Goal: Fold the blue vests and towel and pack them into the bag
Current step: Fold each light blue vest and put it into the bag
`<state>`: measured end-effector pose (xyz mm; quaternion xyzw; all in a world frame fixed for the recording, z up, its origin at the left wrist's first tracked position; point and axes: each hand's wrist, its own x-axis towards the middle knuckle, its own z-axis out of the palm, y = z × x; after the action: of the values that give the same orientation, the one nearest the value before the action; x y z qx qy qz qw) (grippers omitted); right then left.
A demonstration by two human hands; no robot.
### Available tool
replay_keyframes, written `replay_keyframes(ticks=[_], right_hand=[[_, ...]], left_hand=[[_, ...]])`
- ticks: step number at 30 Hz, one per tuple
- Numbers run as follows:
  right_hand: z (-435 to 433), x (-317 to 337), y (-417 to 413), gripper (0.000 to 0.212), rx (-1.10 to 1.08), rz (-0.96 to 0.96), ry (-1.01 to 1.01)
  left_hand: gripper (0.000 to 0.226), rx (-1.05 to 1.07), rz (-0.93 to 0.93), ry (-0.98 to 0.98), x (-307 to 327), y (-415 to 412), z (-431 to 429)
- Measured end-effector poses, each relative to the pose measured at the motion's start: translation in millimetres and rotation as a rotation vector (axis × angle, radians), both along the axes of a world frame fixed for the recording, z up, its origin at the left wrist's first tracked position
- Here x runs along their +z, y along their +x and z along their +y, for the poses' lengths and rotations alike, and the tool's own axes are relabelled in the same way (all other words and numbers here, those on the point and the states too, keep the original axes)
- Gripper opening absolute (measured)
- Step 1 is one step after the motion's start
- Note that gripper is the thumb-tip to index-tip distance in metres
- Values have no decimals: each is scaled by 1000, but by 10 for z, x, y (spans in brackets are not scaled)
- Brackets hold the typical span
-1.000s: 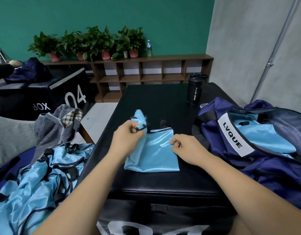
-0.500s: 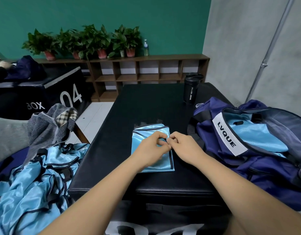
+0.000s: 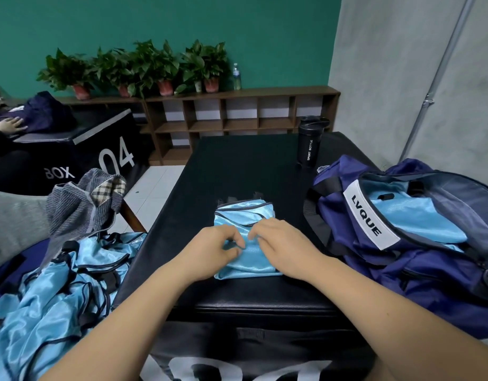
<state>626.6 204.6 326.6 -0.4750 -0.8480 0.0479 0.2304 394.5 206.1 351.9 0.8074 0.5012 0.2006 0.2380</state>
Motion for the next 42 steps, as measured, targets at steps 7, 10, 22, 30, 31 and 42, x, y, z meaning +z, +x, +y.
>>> replay_keyframes(ticks=[7,10,22,30,31,42], right_hand=[[140,-86,-91,55,-83,-188,7],[183,-79,-24,59,-204,-235,-51],[110,12,63,52,-111,-131,-101],[-233,156,62,67,60,-56,-229],[-255,144,57,71,89,-79,-243],[-234,156,160,46,8,57,-379]], left_hand=[[17,-76,128,9,-90,-78,39],[20,-119,171,7,-87,-106,7],[39,-163,260,99,-48,-206,-127],[26,-192,274,179,-118,-138,-118],[25,-199,278,192,-124,-122,-105],[13,-95,22,45,-20,-52,-79]])
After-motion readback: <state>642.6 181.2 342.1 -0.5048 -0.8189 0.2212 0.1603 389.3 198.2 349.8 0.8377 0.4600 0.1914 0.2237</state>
